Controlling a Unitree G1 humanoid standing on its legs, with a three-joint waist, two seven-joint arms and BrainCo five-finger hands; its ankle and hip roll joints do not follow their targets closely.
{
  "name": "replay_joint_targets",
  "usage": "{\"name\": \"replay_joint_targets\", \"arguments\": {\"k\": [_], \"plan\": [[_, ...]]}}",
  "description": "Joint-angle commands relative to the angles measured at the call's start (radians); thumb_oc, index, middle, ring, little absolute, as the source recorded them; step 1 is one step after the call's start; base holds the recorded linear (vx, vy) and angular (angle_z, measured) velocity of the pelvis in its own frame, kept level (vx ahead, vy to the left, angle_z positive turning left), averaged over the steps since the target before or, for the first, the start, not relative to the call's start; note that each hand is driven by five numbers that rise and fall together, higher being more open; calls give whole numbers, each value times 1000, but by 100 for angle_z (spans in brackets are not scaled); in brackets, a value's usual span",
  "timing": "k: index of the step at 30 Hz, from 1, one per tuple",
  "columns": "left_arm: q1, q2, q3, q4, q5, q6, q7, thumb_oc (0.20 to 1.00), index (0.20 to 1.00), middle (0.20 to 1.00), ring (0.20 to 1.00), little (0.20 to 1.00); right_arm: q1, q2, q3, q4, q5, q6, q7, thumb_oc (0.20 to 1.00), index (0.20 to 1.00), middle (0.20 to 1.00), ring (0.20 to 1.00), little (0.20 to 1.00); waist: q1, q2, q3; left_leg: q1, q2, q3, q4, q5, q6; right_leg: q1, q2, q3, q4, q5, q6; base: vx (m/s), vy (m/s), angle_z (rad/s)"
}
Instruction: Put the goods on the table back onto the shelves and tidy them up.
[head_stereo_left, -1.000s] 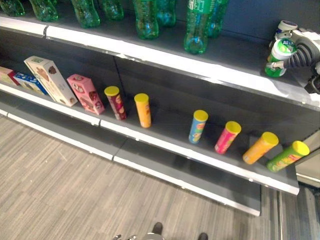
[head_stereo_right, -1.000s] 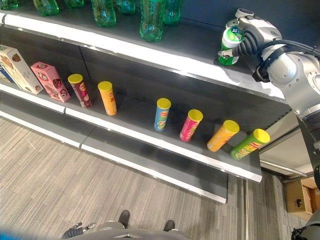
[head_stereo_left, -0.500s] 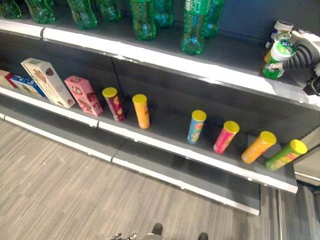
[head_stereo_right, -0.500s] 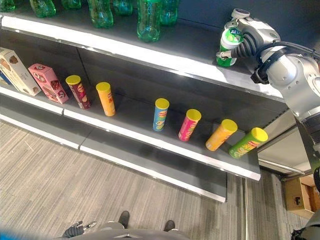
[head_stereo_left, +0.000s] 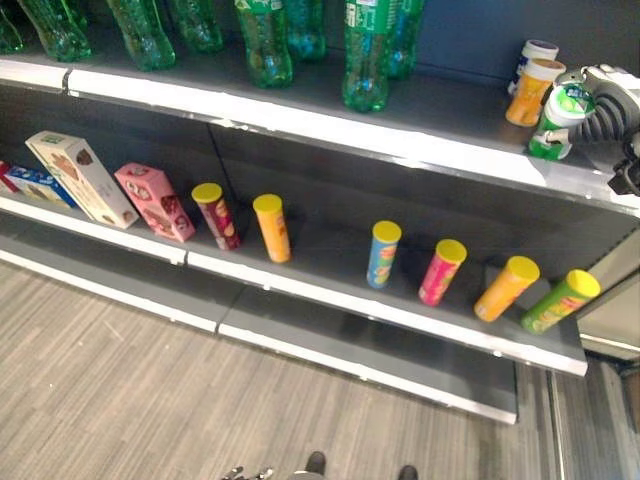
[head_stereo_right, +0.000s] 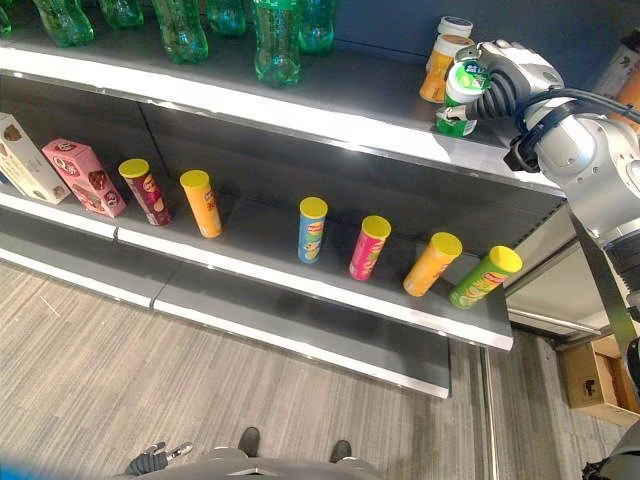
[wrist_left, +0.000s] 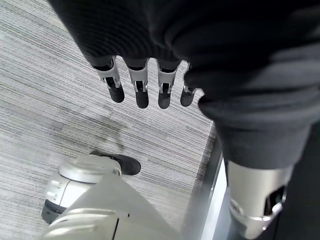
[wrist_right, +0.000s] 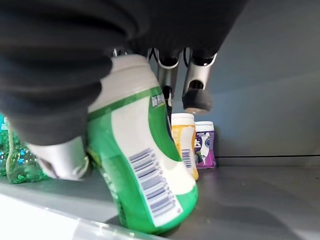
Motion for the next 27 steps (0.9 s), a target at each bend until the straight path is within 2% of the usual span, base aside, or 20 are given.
{"name": "replay_joint_targets", "arguments": {"k": [1,10,27], "plan": [[-29,52,-33,19,-28,-15,-2,1000,1000,1000,1000,1000,-37,-11,37,-14,21,0,-9,200,200,200,200,200,27,-47,-16,37,58,107,5,-76,-69,24,-39,17,17,-62,48,0,0,0],[-25,55,-25,24,-32,-13,-1,1000,1000,1000,1000,1000,-34,17,15,-5,-4,6,-29,200,200,200,200,200,31,-44,-17,39,55,105,5,-78,-65,25,-39,19,16,-62,49,0,0,0],[-23,64,-19,30,-47,-12,6,1000,1000,1000,1000,1000,-96,71,56,47,-19,15,-46,200,200,200,200,200,38,-43,-19,46,55,106,5,-82,-61,31,-40,24,16,-63,47,0,0,0]]}}
